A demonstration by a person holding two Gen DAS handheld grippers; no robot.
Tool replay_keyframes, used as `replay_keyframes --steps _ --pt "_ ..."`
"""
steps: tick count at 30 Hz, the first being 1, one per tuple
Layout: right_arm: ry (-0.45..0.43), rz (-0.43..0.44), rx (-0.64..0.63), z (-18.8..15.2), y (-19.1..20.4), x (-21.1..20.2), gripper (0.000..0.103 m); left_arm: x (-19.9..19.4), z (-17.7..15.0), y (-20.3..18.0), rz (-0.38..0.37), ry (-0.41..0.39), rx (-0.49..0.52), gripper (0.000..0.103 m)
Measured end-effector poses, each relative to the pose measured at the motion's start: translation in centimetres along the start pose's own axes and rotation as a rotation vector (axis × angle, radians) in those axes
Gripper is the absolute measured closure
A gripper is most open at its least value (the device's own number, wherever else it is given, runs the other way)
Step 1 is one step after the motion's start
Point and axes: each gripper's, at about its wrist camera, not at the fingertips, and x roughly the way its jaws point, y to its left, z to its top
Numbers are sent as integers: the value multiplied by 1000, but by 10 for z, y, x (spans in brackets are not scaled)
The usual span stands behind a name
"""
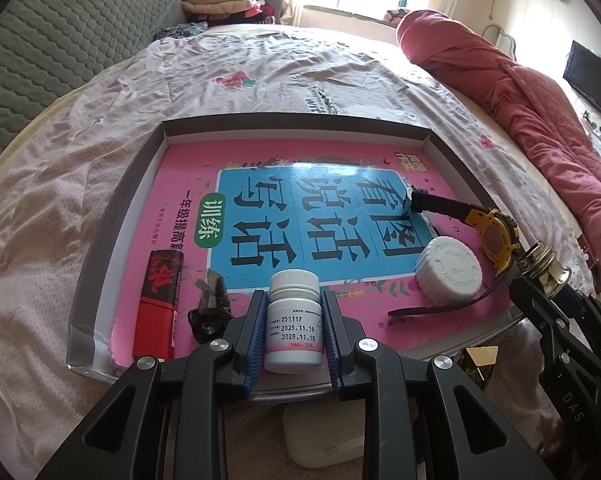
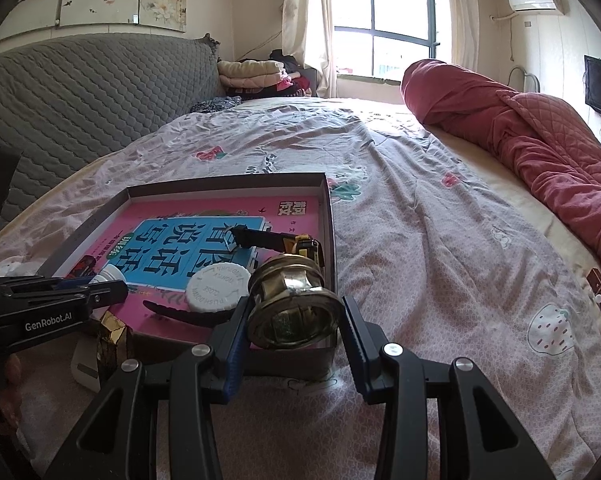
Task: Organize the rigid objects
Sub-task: 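Lower the pill bottle into the box and open the left gripper while the right releases the ring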
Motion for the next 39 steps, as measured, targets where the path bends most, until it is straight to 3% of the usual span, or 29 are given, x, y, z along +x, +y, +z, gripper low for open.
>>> replay_keyframes --steps 12,27,39 --pt "-3 0 -4 -2 -2 -4 60 -4 0 3 -11 9 2 75" --pt "-2 6 -8 0 -2 -5 49 -9 -2 -1 -20 1 0 68" --pt "-5 11 -2 0 -2 -7 48 -13 -1 1 -26 2 -5 66"
